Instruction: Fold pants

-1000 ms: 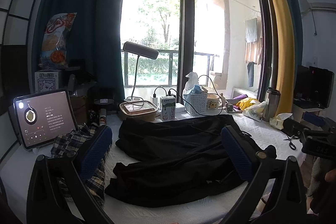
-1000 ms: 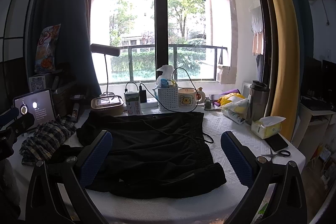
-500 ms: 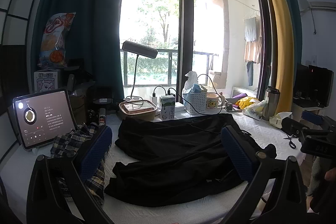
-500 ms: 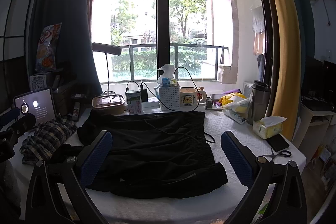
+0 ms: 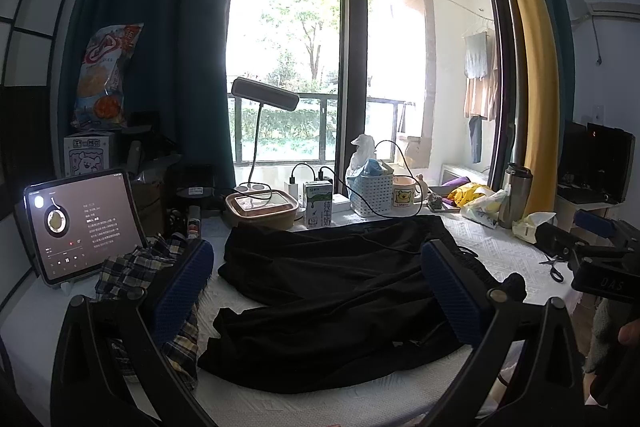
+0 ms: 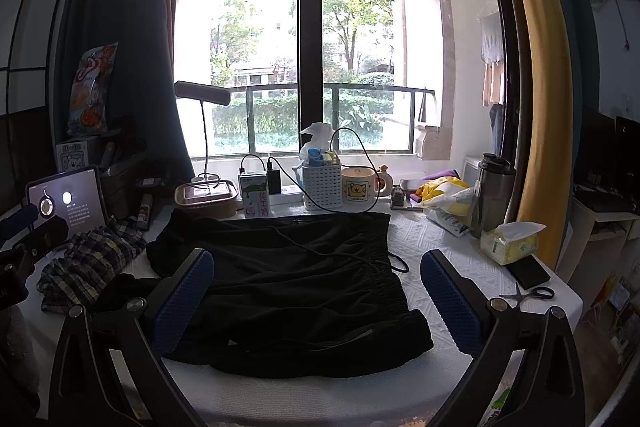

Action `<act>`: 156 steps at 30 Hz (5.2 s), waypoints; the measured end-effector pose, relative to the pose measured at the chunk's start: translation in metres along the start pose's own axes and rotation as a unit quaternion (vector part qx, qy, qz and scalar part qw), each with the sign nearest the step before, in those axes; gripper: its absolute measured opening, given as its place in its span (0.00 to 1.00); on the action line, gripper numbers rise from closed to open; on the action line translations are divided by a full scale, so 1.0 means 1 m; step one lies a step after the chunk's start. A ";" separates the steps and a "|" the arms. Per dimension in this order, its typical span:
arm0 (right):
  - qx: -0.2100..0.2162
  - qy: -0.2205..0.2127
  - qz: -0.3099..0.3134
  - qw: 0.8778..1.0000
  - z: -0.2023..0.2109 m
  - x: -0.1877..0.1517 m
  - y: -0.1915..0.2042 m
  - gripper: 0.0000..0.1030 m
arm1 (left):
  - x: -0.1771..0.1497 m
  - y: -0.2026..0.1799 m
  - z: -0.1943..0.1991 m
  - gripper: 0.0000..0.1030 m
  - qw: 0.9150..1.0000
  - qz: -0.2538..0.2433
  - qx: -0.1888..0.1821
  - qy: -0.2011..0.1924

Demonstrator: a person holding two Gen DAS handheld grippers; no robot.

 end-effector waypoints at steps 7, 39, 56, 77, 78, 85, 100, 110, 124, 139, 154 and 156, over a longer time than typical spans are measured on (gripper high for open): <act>0.002 0.004 0.001 1.000 -0.003 -0.005 0.002 1.00 | -0.001 -0.001 0.000 0.99 1.000 -0.001 -0.001 0.001; -0.043 0.117 -0.007 0.992 -0.084 -0.079 -0.053 1.00 | -0.083 0.039 -0.071 0.99 0.987 -0.027 0.053 0.146; -0.017 0.229 -0.039 0.973 -0.141 -0.129 -0.096 0.81 | -0.146 0.089 -0.141 0.66 0.952 0.028 0.034 0.302; 0.028 0.173 0.005 0.985 -0.090 -0.079 -0.095 0.38 | -0.113 0.071 -0.078 0.05 0.956 0.081 -0.012 0.282; 0.025 0.174 0.011 0.984 -0.087 -0.079 -0.094 0.38 | -0.117 0.071 -0.076 0.05 0.952 0.088 -0.014 0.293; 0.006 0.228 0.011 0.974 -0.085 -0.120 -0.106 0.38 | -0.173 0.077 -0.059 0.05 0.928 0.105 -0.011 0.358; -0.019 0.174 -0.012 0.985 -0.064 -0.087 -0.141 0.78 | -0.101 0.113 -0.084 0.48 0.961 0.043 0.024 0.272; 0.013 0.179 -0.027 0.983 -0.123 -0.072 -0.115 0.78 | -0.134 0.102 -0.147 0.47 0.943 0.004 0.002 0.332; -0.004 0.274 0.008 0.962 -0.202 -0.113 -0.089 0.78 | -0.132 0.122 -0.142 0.01 0.949 0.066 0.005 0.308; -0.019 0.281 0.007 0.960 -0.207 -0.125 -0.095 0.78 | -0.071 0.160 -0.200 0.01 0.969 0.106 0.028 0.223; -0.045 0.194 0.002 0.980 -0.180 -0.076 -0.110 0.78 | -0.062 0.155 -0.159 0.64 0.971 0.067 0.022 0.229; -0.049 0.188 -0.001 0.981 -0.172 -0.072 -0.115 0.78 | -0.069 0.150 -0.141 0.65 0.969 0.067 0.014 0.238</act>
Point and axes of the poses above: each gripper's, at about its wrist camera, not at the fingertips, and z roughly against the way its jaws point, y to its left, x to its top, the point moved 7 cm from there along -z, roughly the way its jaws point, and after that the axes turned 1 degree about y, right-handed, at the moved point
